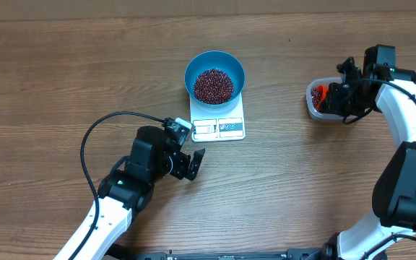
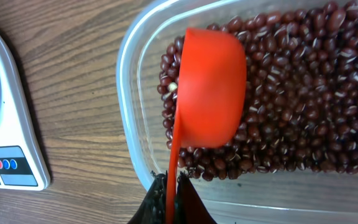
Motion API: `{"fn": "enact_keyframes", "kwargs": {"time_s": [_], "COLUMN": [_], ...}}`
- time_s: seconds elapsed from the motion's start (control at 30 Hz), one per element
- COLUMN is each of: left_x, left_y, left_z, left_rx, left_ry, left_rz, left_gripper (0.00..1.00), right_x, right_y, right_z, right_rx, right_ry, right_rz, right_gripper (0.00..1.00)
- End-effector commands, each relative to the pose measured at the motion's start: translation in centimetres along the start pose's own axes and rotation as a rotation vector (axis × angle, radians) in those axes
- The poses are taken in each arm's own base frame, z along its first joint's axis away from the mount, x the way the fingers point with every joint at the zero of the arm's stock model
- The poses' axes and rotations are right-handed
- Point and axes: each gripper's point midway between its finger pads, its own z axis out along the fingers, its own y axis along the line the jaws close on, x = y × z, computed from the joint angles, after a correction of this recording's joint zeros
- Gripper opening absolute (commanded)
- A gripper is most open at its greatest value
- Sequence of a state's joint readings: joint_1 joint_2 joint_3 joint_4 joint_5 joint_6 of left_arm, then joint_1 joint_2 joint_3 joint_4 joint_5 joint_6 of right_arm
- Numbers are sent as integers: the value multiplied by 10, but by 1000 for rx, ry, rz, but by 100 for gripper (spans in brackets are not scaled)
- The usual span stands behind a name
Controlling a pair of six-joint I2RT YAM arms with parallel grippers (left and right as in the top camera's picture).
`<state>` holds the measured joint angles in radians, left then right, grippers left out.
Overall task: Scoop item into bowl and weigh 150g on scale
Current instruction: 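Scoop beans from the tub with the red scoop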
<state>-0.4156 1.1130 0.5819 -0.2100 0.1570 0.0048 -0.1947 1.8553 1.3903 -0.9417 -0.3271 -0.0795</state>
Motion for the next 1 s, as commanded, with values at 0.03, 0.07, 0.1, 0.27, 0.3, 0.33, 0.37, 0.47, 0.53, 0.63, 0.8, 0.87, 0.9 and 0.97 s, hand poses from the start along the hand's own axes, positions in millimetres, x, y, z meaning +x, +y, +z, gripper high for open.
{"fn": "enact_keyframes", "kwargs": {"time_s": [0.03,0.07,0.1,0.27,0.3,0.33,0.37,0.47,0.53,0.63,0.8,0.87,0.9,0.97], "left_x": [-3,-3,-3,-3,-3,-3,-3,-3,-3,-3,-3,-3,-3,-3], "left_y": [-3,-3,-3,-3,-3,-3,-3,-3,-3,-3,-3,-3,-3,-3], "left_z": [-1,-1,-1,-1,-1,-1,-1,-1,-1,-1,-1,-1,-1,-1], "left_rx": [15,15,15,15,15,15,15,15,15,15,15,15,15,15], "left_ry": [-7,-7,-7,-7,-7,-7,-7,-7,-7,-7,-7,-7,-7,-7], "left_rz": [-5,-5,-5,-5,-5,-5,-5,-5,-5,-5,-5,-5,-5,-5], "left_gripper": [99,99,100,100,99,99,99,100,99,99,99,99,100,100], "right_x": [2,1,1,-4,-5,-6,-7,-8,-9,-10,-11,-11,-11,-10], "right_y": [3,5,8,10,8,5,2,-7,-11,-18,-22,-22,-23,-24], "right_z": [5,4,4,-7,-9,-12,-15,-22,-27,-32,-42,-47,-49,-53], "right_rx": [-29,-51,-74,-198,-215,-230,-245,-284,-301,-322,-389,-420,-435,-459], "right_ry": [5,3,1,-26,-33,-39,-47,-66,-77,-90,-115,-126,-131,-140], "right_rz": [3,6,10,59,72,86,101,137,154,182,196,194,197,201], "right_gripper": [4,4,4,4,4,4,4,4,4,4,4,4,4,4]}}
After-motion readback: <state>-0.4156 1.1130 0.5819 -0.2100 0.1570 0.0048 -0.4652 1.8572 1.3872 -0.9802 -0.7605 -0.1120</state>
